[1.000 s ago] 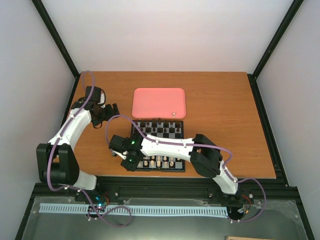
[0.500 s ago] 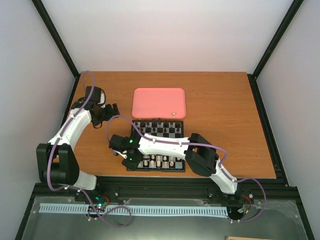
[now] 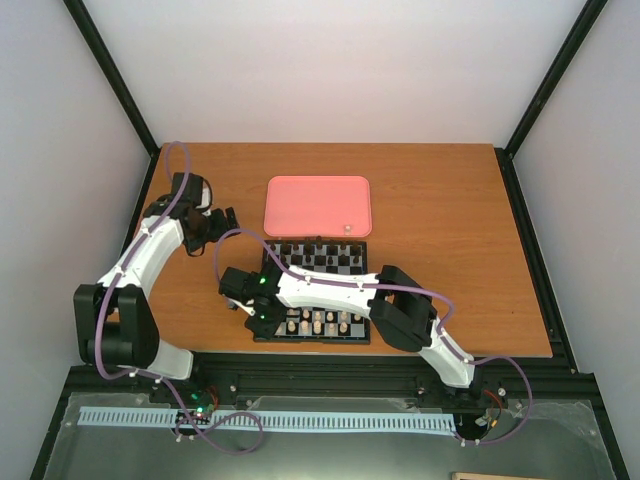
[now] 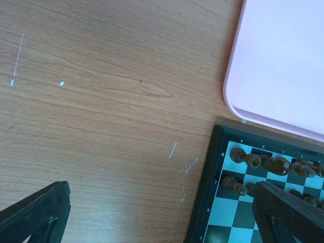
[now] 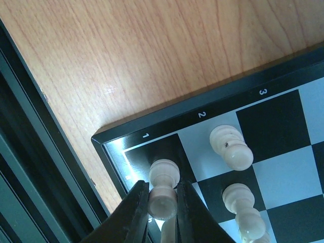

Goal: Set up the chess pieces on the board
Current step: Place the chess piece on the chessboard.

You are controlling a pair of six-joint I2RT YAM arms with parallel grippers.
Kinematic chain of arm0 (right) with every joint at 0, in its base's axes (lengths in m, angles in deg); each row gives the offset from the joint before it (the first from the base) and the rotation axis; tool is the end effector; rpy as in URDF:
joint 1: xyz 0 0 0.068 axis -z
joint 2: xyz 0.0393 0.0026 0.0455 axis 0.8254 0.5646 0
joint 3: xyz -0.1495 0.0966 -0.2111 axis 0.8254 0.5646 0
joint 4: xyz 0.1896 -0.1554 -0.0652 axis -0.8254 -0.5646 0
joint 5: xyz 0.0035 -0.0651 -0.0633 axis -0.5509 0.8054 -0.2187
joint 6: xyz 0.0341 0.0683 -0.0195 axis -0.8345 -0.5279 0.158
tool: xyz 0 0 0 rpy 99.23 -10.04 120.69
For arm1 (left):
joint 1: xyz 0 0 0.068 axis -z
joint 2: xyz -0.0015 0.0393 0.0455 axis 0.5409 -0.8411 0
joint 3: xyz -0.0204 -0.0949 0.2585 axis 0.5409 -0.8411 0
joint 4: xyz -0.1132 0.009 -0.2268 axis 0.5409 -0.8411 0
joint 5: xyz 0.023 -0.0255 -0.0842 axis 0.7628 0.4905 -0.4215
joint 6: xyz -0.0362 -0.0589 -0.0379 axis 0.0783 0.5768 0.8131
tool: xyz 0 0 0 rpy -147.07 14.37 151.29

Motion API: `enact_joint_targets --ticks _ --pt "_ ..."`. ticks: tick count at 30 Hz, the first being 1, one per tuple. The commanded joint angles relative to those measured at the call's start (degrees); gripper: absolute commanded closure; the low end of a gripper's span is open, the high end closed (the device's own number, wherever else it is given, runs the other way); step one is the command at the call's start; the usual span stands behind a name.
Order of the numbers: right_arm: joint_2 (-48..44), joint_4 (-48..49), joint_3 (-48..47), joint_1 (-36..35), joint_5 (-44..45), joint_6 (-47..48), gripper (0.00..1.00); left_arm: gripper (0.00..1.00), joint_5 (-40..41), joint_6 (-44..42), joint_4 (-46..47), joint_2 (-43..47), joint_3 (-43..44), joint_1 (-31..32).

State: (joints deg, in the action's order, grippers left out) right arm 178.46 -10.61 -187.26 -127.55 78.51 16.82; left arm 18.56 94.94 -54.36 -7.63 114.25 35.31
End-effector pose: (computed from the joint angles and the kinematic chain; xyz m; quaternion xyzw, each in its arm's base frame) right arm 0.1365 0.4263 0.1615 -0.5420 0.8349 0.0741 0.0614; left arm 0.2936 -0.0223 0.2318 -0.1589 0.9565 -0.1166 0.2151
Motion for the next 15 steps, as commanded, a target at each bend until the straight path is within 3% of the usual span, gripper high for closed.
enact_joint_targets --ticks 1,15 --pt "0.59 -0.77 -1.47 0.29 -0.66 1.28 0.87 0.0 -0.14 -0.42 0.79 -1.01 1.05 0.08" --pt "-1.01 -3.15 -4.31 0.33 0.68 2.23 0.76 0.0 0.15 -0.63 0.43 -1.62 2.26 0.14"
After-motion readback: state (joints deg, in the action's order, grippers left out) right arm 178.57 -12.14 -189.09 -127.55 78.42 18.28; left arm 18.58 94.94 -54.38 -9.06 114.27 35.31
